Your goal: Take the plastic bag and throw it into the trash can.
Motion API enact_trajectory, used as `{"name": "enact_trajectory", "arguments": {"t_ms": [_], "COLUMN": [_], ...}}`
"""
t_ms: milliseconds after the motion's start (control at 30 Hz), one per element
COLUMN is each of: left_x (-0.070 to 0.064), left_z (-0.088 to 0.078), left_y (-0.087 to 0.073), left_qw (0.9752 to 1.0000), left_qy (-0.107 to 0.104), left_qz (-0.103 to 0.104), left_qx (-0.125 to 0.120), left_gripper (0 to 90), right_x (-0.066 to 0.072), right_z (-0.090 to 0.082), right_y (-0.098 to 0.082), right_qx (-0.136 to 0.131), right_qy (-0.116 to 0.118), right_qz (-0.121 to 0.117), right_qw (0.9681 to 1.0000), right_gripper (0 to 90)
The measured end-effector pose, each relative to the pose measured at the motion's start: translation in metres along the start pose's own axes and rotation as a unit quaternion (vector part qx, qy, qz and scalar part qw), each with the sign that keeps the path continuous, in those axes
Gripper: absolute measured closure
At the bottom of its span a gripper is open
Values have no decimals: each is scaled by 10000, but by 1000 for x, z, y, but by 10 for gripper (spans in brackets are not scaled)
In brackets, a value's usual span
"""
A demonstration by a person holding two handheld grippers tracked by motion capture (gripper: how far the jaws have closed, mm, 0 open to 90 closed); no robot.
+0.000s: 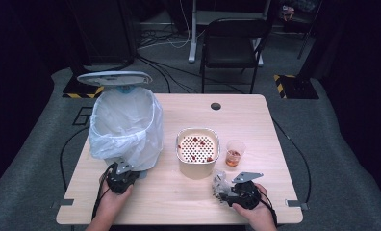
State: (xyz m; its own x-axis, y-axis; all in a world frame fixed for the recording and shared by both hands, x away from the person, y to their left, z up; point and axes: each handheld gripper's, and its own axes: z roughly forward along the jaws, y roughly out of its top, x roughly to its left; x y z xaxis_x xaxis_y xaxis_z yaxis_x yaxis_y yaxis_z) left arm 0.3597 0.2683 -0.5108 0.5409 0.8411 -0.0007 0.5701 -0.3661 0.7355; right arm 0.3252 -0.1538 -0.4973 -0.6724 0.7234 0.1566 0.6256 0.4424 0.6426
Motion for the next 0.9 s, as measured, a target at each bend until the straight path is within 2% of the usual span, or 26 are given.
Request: {"name": "enact_trajectory", "arguments": {"t_ms": [167, 200, 233, 433, 567, 600, 700, 733, 900], "left_x": [0, 0, 0, 0, -1, 0, 1, 0, 0], "left_z": [0, 0, 0, 0, 0, 0, -1, 0, 0], "left_y": [0, 0, 0, 0, 0, 0, 0, 0, 0], "left_qw": [10000, 10000, 10000, 10000, 10000, 10000, 10000, 10000, 10000], "left_qy": [4, 2, 22, 46, 30, 27, 29, 27, 40], "left_qz": [18, -14, 40, 44, -21, 40, 60, -6, 52], "left_qx": [15, -2, 23, 13, -13, 48, 61, 6, 14], "left_gripper": [900, 900, 900, 900, 900, 900, 900, 900, 900], "right_x": [3, 3, 4, 7, 16, 16, 18, 19, 19], "right_z": [-6, -8, -11, -24, -40, -43, -48, -50, -57], "right_y": [3, 3, 4, 11, 23, 25, 30, 34, 46], "right_qx": [62, 40, -23, -76, -203, -234, -266, -278, -343], "right_qy": [83, 69, 90, 199, 258, 259, 300, 333, 402], "right_qz": [-104, -99, -37, -139, -300, -378, -424, -447, -534], "right_qw": [9999, 9999, 10000, 9997, 9990, 9987, 9983, 9981, 9972], "right_gripper": [606, 608, 613, 618, 619, 619, 619, 619, 619]}}
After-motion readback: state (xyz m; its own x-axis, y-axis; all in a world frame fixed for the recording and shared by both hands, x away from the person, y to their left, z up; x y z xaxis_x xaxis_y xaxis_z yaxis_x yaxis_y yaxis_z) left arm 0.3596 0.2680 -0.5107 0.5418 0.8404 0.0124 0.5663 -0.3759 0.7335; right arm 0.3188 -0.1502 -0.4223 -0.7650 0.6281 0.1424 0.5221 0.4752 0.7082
